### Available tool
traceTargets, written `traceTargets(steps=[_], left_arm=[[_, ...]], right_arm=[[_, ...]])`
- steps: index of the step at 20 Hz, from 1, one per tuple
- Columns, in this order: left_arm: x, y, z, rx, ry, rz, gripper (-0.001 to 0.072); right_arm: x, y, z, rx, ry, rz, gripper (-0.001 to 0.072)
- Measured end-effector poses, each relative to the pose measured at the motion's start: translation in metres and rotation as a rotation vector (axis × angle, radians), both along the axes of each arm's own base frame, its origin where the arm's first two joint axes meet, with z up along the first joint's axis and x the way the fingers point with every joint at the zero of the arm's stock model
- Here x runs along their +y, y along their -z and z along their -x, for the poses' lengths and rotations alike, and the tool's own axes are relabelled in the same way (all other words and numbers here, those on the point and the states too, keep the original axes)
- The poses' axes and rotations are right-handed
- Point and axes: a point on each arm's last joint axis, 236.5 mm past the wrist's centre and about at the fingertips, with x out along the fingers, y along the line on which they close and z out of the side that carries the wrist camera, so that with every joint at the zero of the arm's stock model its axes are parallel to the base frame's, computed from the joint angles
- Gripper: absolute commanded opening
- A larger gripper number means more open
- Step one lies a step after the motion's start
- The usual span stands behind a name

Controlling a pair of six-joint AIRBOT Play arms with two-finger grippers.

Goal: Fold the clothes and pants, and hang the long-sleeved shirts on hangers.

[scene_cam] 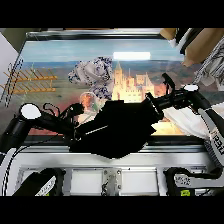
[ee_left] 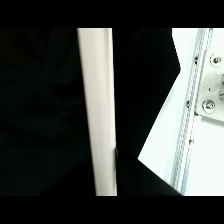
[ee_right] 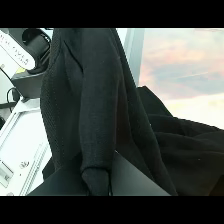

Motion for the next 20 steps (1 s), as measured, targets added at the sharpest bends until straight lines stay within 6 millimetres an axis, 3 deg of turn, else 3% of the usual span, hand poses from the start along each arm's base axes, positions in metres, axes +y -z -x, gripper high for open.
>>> traceTargets(steps=[7,8,9,20], left_arm=[[0.000,0.000,0.000,-0.001,-0.002,0.000,0.0043],[0.000,-0.001,-0.001,-0.004,0.000,0.003,0.0230],[-0.006,-0.006,-0.004,-0.010,-0.013,0.032,0.0334],[0.001,0.001,-0.008,0.043,-0.104,-0.014,0.0337]], right_arm=[[0.004,-0.018,-0.012,-0.005,0.052,-0.079,0.0021],[0.005,-0.021,-0.016,-0.006,0.068,-0.093,0.0021],[0.006,-0.023,-0.019,-0.006,0.083,-0.101,0.0020],[0.007,-0.029,-0.033,0.067,0.147,-0.119,0.0019]])
